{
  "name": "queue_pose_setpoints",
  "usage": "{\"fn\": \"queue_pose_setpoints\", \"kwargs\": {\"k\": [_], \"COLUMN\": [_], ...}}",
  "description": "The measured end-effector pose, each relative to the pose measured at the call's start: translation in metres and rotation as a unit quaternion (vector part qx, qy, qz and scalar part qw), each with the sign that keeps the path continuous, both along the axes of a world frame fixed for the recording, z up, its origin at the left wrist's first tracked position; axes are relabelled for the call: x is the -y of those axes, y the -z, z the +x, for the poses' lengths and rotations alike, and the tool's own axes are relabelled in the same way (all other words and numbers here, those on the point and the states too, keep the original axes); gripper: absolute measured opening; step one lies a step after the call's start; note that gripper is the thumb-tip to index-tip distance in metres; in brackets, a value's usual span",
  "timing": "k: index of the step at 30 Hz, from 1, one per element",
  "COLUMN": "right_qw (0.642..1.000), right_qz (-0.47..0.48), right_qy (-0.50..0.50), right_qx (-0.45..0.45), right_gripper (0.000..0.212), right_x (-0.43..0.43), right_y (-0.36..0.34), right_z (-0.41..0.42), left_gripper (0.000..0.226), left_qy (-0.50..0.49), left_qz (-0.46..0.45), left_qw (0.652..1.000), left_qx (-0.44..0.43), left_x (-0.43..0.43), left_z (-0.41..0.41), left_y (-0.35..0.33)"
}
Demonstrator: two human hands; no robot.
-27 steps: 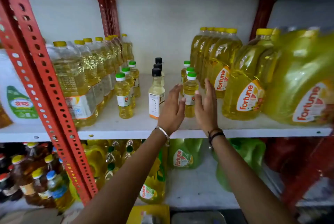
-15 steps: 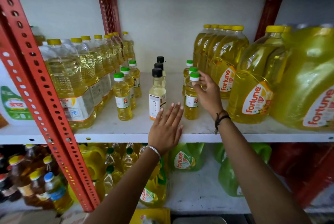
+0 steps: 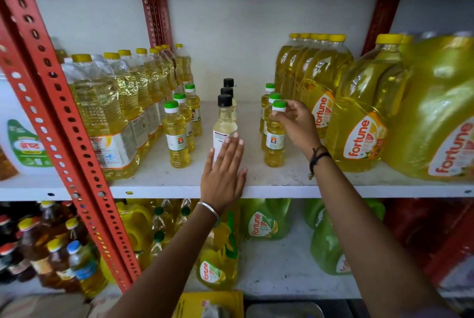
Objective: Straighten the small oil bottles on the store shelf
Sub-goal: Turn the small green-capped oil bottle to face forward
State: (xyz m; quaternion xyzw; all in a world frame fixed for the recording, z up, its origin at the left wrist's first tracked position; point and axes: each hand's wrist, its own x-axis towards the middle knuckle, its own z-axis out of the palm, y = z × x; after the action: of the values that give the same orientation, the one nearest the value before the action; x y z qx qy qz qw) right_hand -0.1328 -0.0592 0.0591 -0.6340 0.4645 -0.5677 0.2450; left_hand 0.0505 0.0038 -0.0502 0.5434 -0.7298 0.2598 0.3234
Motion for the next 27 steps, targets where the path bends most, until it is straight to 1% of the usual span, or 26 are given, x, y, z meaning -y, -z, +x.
{"fn": "queue_pose_setpoints", "kwargs": {"k": [3,8,13,17,23,27], "right_qw": [0.999,0.998,0.997,0.998,0.999,0.999], "right_qz": [0.011,0.005,-0.003,-0.009,-0.006,-0.007], "right_qy": [-0.031,-0.01,0.028,0.038,0.011,0.005], "right_qx": [0.029,0.066,0.067,0.04,0.034,0.032], "right_gripper": [0.038,0.04,0.042,0.039,0.032,0.032], "right_x": [0.0,-0.002,0.002,0.001,-0.005,-0.014], "right_y": [0.002,0.002,0.002,0.005,0.006,0.002], "right_z": [-0.002,0.001,0.008,0.008,0.004,0.0], "left_gripper": [0.062,0.062,0.063,0.064,0.063,0.064], "left_qy": [-0.015,-0.016,-0.02,-0.021,-0.022,-0.02], "left_qz": [-0.005,-0.001,-0.002,-0.003,-0.002,0.005], "left_qw": [1.0,1.0,1.0,1.0,1.0,1.0], "left_qx": [-0.003,0.003,0.005,0.009,0.018,0.02], "left_x": [0.002,0.002,0.003,0.004,0.004,0.003], "left_z": [0.02,0.022,0.023,0.023,0.023,0.023], "left_y": [-0.003,0.002,0.001,0.001,0.002,0.001]}}
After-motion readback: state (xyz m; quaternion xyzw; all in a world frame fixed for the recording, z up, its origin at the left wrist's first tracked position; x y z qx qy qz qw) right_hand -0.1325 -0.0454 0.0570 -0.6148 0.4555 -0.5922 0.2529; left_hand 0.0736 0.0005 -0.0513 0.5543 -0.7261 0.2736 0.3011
